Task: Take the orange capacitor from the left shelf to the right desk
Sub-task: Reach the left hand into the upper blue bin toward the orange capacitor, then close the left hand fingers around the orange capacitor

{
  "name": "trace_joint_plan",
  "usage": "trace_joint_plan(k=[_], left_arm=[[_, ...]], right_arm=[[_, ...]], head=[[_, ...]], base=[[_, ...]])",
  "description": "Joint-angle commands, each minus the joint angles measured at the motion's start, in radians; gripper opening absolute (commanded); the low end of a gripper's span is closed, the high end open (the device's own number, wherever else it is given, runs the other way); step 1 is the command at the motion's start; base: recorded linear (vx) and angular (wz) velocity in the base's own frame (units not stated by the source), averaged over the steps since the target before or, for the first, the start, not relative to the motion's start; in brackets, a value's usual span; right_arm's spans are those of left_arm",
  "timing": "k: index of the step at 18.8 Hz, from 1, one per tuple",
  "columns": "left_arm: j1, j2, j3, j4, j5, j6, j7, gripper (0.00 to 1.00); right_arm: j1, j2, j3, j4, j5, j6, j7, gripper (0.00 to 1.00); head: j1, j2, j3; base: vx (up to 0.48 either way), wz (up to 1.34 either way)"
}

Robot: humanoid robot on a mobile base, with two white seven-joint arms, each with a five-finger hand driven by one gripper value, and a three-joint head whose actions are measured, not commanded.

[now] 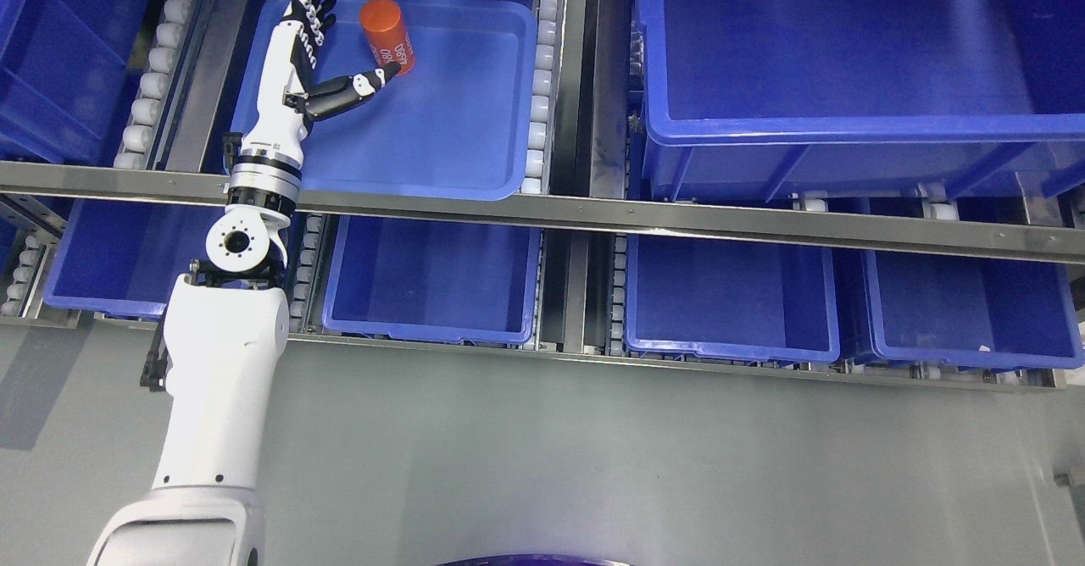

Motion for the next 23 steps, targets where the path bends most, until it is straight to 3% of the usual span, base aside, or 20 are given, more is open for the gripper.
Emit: trace_joint_plan(k=[1, 17, 23], left_arm=[[-0.080, 0.017, -0.024, 0.257, -0.022, 0.006, -0.004, 0.97], [-0.131, -0.012, -0.019, 0.282, -0.002, -0.011, -0.027, 0.64], [-0.133, -0.006, 0.007, 0.282, -0.002, -0.018, -0.029, 0.43]], right_arm=[[-0.002, -0.017, -0.011, -0.034, 0.000, 0.000, 0.000, 1.00], [-0.002, -0.017, -0.011, -0.034, 0.000, 0.000, 0.000, 1.00], [-0.002, -0.017, -0.011, -0.034, 0.000, 0.000, 0.000, 1.00]], head=[[0.0000, 0.000, 0.000], [0.0000, 0.000, 0.000], [0.0000, 0.000, 0.000]], base=[[0.000, 0.00], [0.000, 0.00], [0.000, 0.00]])
